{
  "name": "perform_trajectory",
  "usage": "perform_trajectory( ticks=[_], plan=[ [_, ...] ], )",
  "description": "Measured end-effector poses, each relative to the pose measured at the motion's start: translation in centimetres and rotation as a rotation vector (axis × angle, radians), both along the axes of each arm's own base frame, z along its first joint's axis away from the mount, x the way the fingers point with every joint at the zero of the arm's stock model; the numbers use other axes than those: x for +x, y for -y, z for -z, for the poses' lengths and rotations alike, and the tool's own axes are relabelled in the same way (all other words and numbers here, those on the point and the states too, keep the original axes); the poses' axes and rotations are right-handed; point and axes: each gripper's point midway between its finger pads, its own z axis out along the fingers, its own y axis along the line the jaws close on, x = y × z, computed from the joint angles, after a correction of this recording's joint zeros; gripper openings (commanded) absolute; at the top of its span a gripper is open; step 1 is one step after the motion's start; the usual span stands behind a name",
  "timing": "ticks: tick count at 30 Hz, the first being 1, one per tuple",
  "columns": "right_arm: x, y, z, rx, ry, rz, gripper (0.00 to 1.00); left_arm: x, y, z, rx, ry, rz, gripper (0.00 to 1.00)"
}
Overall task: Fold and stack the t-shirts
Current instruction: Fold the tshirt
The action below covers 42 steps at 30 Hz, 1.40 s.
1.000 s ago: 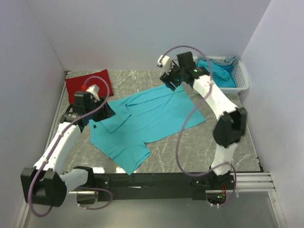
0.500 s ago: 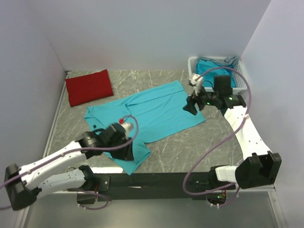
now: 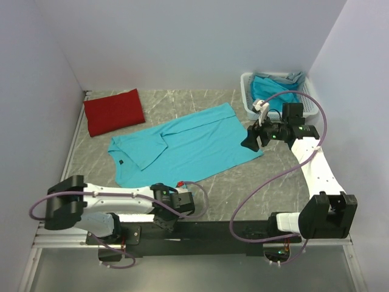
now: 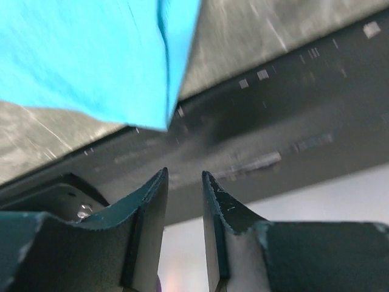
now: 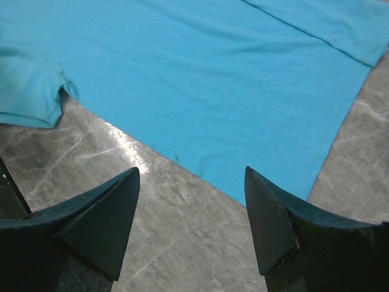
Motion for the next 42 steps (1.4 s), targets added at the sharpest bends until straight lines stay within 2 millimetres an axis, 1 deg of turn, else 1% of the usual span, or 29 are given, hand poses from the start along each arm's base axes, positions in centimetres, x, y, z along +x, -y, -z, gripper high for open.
perform_trajectory(
  ticks=[4,9,19,23,26,27,32,36,37,42],
  plan=[
    [0.1,0.3,0.0,0.009,-0.004,0.007,0.76,1.0,0.3,1.1,0.058,0.041,0.001,0.35],
    [0.2,0.6,0.1,0.019,-0.011,0.014,0.76,2.0,0.6,1.8,0.095,0.083,0.008,0.35],
    [-0.1,1.0,0.5,0.038,-0.043,0.019,0.76,3.4,0.0,2.2,0.132,0.128,0.009,0.34],
    [-0.1,1.1,0.4,0.045,-0.046,0.021,0.76,3.5,0.0,2.6,0.146,0.125,0.019,0.34],
    [-0.2,1.1,0.4,0.05,-0.046,0.019,0.76,3.4,0.0,2.7,0.148,0.12,0.023,0.31],
    [-0.2,1.1,0.4,0.051,-0.047,0.018,0.76,3.4,0.0,2.7,0.147,0.118,0.023,0.31],
    [-0.5,1.1,0.5,0.05,-0.059,0.018,0.75,3.2,0.3,2.8,0.134,0.106,0.022,0.16],
    [-0.7,1.1,0.6,0.044,-0.061,0.01,0.75,3.2,0.3,2.9,0.134,0.106,0.021,0.07],
    [-0.7,1.2,0.7,0.042,-0.061,0.007,0.75,3.2,0.2,2.8,0.136,0.108,0.022,0.02],
    [-1.1,1.4,1.0,0.018,-0.055,-0.013,0.75,3.6,-0.3,2.6,0.153,0.13,0.019,0.01]
  ],
)
